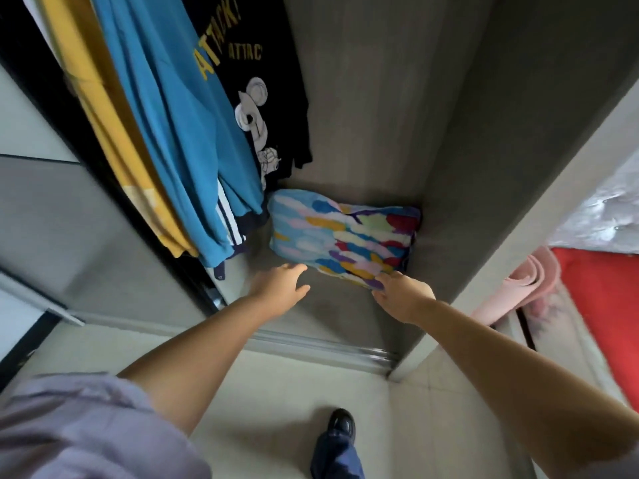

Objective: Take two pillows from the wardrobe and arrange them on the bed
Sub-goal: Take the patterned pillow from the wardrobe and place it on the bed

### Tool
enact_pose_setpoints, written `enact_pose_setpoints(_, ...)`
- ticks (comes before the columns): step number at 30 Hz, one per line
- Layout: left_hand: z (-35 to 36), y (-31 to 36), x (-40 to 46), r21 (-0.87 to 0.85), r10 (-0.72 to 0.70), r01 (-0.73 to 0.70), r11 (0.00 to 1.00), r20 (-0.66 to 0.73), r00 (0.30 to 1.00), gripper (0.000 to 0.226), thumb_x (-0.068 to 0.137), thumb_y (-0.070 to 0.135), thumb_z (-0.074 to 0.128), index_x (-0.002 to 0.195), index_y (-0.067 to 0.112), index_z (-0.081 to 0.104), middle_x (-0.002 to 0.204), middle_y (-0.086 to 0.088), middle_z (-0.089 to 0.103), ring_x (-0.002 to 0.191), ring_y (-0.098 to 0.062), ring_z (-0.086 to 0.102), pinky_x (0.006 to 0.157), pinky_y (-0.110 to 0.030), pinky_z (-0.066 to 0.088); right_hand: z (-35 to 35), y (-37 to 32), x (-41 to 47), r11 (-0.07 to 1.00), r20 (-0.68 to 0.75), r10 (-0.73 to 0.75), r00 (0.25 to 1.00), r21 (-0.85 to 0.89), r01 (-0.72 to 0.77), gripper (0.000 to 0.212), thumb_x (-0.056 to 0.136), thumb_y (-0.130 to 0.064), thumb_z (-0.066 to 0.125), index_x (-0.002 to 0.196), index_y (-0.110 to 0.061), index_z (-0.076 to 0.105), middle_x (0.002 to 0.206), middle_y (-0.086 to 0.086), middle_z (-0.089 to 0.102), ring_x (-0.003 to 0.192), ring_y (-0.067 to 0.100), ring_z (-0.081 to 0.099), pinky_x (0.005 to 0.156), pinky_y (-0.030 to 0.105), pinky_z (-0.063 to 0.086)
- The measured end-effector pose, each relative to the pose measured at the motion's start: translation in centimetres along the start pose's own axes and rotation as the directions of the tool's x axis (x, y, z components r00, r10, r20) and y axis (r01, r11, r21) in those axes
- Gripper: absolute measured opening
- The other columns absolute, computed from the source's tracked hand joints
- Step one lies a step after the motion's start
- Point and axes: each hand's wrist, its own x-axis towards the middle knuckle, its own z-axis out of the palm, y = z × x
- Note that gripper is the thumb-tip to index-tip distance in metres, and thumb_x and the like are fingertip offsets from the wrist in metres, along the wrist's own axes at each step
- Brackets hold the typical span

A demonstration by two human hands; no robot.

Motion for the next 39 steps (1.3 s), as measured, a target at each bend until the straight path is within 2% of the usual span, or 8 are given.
enact_pose_setpoints(5,0.2,-2.5,9.4,-0.005,-0.016,0.016,1.0,0.047,0.999,0.049,0.093,0.039,0.05,0.139,0.025,0.042,0.13,-0.005,0.058,0.117,-0.026,0.056,0.094,-0.035,0.045,-0.5,0.6,9.9,1.0,0.077,0.013,0.997,-0.008,-0.012,0.048,0.097,-0.038,0.037,0.14,-0.018,0.034,0.139,0.01,0.048,0.119,0.032,0.052,0.096,0.042,0.048)
enact_pose_setpoints(11,3.3,-4.3,21.3,0.01,0.096,-0.098,0.995,0.119,0.988,0.045,0.092,0.038,0.051,0.133,0.019,0.046,0.125,-0.008,0.06,0.116,-0.028,0.056,0.096,-0.041,0.047,0.8,2.1,21.9,0.996,0.058,-0.034,0.998,-0.081,0.039,0.044,0.096,-0.039,0.04,0.131,-0.012,0.045,0.128,0.018,0.054,0.112,0.034,0.057,0.09,0.042,0.05)
enact_pose_setpoints(20,12.1,-7.7,38.3,0.134,0.312,-0.339,0.931,0.191,0.931,0.055,0.092,0.04,0.046,0.143,0.021,0.033,0.133,-0.006,0.049,0.123,-0.024,0.047,0.099,-0.035,0.042,6.5,4.5,36.5,0.981,0.063,0.191,0.98,-0.041,-0.189,0.059,0.095,-0.043,0.041,0.147,-0.019,0.025,0.148,0.008,0.037,0.133,0.024,0.039,0.103,0.039,0.042)
enact_pose_setpoints(26,15.8,-9.2,49.1,0.173,0.386,-0.4,0.9,0.107,0.916,0.067,0.09,0.035,0.054,0.148,0.016,0.027,0.145,-0.011,0.042,0.131,-0.026,0.043,0.105,-0.034,0.035,9.1,8.4,45.0,0.975,0.075,0.222,0.972,-0.018,-0.221,0.062,0.094,-0.039,0.048,0.147,-0.021,0.023,0.151,0.006,0.031,0.137,0.024,0.033,0.106,0.039,0.036)
enact_pose_setpoints(29,17.4,-8.5,53.7,0.198,0.519,-0.504,0.84,-0.024,0.855,0.076,0.069,0.023,0.078,0.137,0.007,0.047,0.133,-0.02,0.056,0.118,-0.033,0.058,0.097,-0.038,0.048,10.1,11.6,50.1,0.978,-0.008,0.168,0.986,-0.126,-0.167,0.064,0.093,-0.034,0.048,0.149,-0.023,0.019,0.155,0.004,0.025,0.141,0.02,0.025,0.111,0.037,0.027)
enact_pose_setpoints(31,19.5,-8.4,57.2,0.259,0.582,-0.549,0.795,-0.073,0.81,0.079,0.065,0.021,0.08,0.135,0.004,0.049,0.134,-0.021,0.055,0.122,-0.033,0.055,0.101,-0.044,0.044,10.9,13.9,54.1,0.962,-0.057,0.137,0.989,-0.229,-0.146,0.067,0.093,-0.031,0.048,0.15,-0.02,0.014,0.157,0.004,0.019,0.144,0.019,0.018,0.113,0.038,0.021)
enact_pose_setpoints(34,23.1,-8.7,61.8,0.302,0.488,-0.468,0.83,0.013,0.873,0.077,0.081,0.031,0.067,0.145,0.011,0.03,0.146,-0.011,0.04,0.137,-0.024,0.036,0.115,-0.04,0.023,12.8,16.9,58.5,0.934,-0.067,0.146,0.987,-0.319,-0.16,0.069,0.09,-0.031,0.054,0.148,-0.018,0.018,0.154,0.005,0.025,0.144,0.02,0.019,0.116,0.047,0.014)
enact_pose_setpoints(39,28.2,-10.1,63.4,0.361,0.304,-0.302,0.882,0.053,0.951,0.085,0.078,0.043,0.068,0.145,0.013,0.026,0.128,-0.008,0.052,0.12,-0.029,0.046,0.112,-0.039,0.024,17.9,19.4,59.2,0.925,-0.144,0.126,0.982,-0.342,-0.168,0.063,0.083,-0.028,0.066,0.138,-0.021,0.037,0.14,0.008,0.041,0.134,0.027,0.035,0.113,0.052,0.019)
